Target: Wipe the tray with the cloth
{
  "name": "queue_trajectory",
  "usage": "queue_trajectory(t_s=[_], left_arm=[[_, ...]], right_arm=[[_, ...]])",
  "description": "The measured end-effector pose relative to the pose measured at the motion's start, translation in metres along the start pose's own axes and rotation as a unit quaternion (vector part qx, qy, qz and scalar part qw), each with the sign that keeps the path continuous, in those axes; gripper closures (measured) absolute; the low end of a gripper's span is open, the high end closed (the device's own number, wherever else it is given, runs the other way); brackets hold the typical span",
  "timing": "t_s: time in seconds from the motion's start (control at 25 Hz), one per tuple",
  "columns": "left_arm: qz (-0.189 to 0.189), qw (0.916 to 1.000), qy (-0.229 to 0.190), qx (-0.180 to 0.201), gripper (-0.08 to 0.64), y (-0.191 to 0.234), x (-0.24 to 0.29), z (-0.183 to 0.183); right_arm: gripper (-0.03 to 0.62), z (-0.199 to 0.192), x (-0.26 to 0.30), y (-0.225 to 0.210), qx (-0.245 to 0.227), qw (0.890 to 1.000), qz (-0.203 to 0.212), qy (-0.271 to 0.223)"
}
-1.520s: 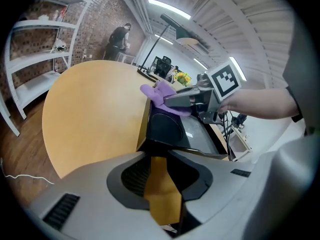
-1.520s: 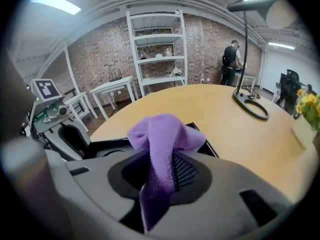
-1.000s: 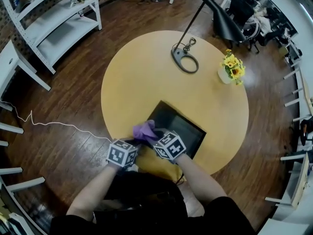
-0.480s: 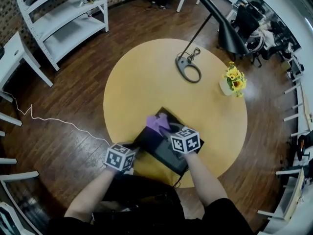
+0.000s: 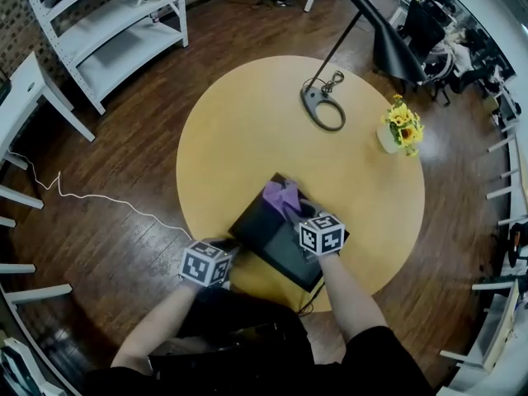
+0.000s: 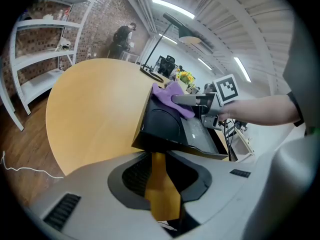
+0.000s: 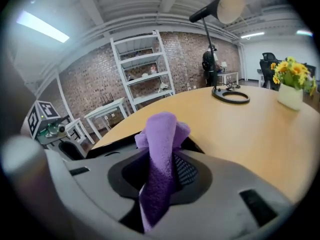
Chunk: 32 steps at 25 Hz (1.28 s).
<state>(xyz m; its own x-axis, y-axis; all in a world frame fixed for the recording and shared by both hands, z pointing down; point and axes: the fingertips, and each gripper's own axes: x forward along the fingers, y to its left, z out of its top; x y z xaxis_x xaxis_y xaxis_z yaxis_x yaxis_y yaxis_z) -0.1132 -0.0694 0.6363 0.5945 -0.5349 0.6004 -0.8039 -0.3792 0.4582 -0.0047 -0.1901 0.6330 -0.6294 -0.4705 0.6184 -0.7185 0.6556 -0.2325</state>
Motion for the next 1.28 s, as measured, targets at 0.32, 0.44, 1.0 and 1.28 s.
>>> queue_trajectory(t_s=[0.32, 0.44, 1.0, 1.28], left_arm=[[-0.013, 0.9998, 0.01, -0.008, 0.476, -0.002, 0.004, 0.004], [-0.016, 0.9997, 0.016, -0.003, 0.475, -0.002, 0.006, 0.004], [-0.02, 0.9992, 0.033, 0.008, 0.476, 0.0, 0.009, 0.001], [-0.013, 0.9998, 0.003, 0.014, 0.474, 0.012, -0.009, 0.02]], right_arm=[[0.495, -0.016, -0.009, 0.045, 0.053, 0.997, 0.05, -0.016], [0.495, -0.027, -0.014, 0.075, 0.059, 0.994, 0.096, -0.018], [0.495, -0.056, -0.021, 0.13, 0.094, 0.979, 0.164, 0.08], [0.495, -0.043, -0.048, 0.065, 0.055, 0.991, 0.079, 0.087]])
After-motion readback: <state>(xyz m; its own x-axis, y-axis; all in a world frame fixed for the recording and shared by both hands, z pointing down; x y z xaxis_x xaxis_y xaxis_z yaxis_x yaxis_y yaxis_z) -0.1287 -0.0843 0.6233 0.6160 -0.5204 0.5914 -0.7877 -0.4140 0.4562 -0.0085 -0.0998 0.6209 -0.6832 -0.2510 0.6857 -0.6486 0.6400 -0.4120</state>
